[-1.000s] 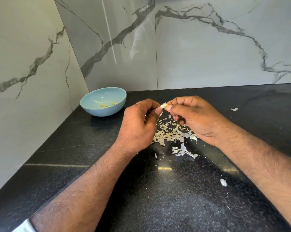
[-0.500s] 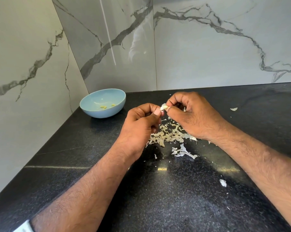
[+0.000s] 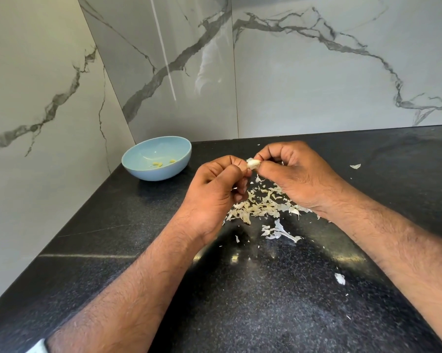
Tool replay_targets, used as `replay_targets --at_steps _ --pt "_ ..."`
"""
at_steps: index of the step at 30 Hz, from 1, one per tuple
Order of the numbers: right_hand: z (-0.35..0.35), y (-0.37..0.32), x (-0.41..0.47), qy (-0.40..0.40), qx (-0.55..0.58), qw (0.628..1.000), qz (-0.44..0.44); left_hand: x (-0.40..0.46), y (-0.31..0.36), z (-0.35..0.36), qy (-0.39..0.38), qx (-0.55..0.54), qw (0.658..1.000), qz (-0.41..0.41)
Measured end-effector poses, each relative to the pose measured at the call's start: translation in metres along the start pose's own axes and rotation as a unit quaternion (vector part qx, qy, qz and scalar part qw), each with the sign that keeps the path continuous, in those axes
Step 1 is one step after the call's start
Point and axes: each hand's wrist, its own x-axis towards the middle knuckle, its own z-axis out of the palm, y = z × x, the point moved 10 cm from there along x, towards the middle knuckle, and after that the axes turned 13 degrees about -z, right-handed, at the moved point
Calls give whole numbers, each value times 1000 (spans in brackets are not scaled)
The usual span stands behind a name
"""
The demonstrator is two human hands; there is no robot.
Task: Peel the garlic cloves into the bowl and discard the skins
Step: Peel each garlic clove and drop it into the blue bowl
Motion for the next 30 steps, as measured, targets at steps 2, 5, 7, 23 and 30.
replay_targets --at_steps 2,5,7,23,30 --pt "-5 8 0 16 -15 1000 15 0 1 5 -28 -27 999 0" --pt "-13 19 1 26 -33 999 29 1 -1 4 -35 -75 996 -21" --pt "-15 21 1 1 -58 998 36 3 -5 0 -21 -92 995 -37" --pt "-5 -3 2 23 18 996 -86 -1 2 -14 84 97 992 19" --pt "8 1 -1 -11 -34 999 -33 -13 22 -11 122 220 963 100"
